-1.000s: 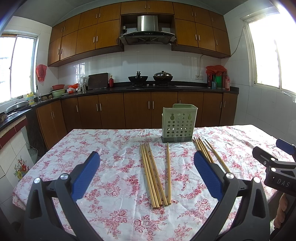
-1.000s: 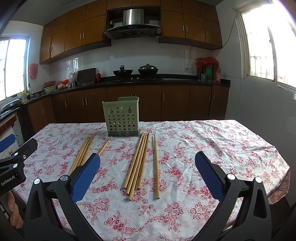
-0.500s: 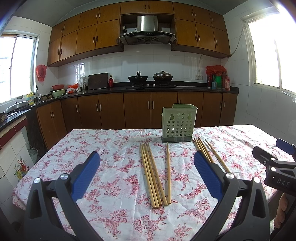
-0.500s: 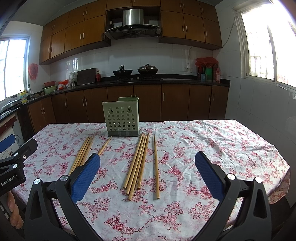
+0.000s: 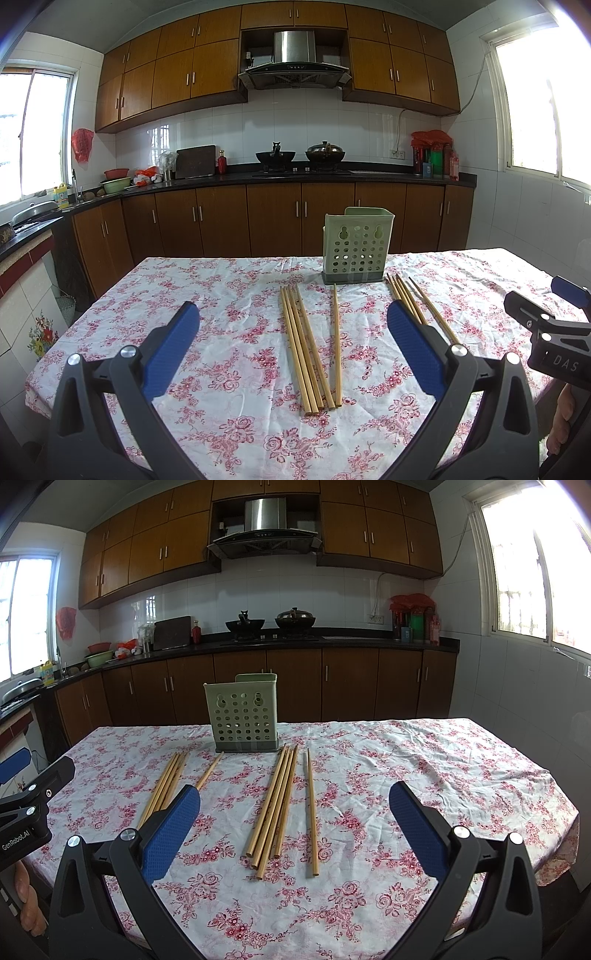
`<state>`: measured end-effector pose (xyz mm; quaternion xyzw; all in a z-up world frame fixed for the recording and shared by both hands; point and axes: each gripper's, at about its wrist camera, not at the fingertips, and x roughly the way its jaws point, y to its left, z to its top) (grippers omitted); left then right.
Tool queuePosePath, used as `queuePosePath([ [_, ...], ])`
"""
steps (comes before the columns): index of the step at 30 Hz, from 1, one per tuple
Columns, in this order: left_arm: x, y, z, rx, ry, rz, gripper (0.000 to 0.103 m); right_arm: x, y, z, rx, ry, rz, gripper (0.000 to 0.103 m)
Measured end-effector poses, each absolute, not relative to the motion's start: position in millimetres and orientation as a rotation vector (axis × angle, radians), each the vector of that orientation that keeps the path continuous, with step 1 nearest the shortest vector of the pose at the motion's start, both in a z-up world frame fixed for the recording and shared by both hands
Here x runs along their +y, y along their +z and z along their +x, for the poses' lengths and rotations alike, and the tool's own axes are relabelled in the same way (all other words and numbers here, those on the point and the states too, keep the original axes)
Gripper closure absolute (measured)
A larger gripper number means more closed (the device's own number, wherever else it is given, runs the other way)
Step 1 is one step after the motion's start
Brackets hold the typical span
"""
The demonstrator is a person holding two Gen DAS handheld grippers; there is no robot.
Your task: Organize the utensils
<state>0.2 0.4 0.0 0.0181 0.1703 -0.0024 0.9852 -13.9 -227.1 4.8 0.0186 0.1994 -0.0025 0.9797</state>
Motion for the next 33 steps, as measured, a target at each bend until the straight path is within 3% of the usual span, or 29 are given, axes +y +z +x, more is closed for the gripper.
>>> queuePosePath([
  [12,2.5,-1.0,3.5,0.358,0.0,0.029,0.004,-227.3,5.0,-14.6,0.404,-0.003,0.039,0.002],
  [20,31.7,-25.6,39.4,0.542,0.074,-0.027,0.004,-249.2,-20.5,17.0,0.542,-0.027,0.108,0.002],
  [21,34.4,-28.2,44.5,0.565,0.08,-0.035,0.004,-254.1,-24.1,22.1,0.566,-0.038,0.123,0.006],
  [23,40.3,-34.9,56.9,0.612,0.097,-0.043,0.004,-264.1,-35.0,37.2,0.637,-0.05,0.161,0.027],
  [24,43.2,-39.3,64.8,0.639,0.106,-0.037,0.006,-267.6,-39.5,45.4,0.671,-0.048,0.176,0.031],
  [26,45.0,-45.3,75.2,0.666,0.108,-0.022,0.014,-272.0,-51.2,64.6,0.742,-0.038,0.202,0.05],
  [33,40.9,-67.6,114.0,0.774,0.02,-0.012,0.043,-268.1,-80.5,110.6,0.895,0.015,0.207,0.069],
])
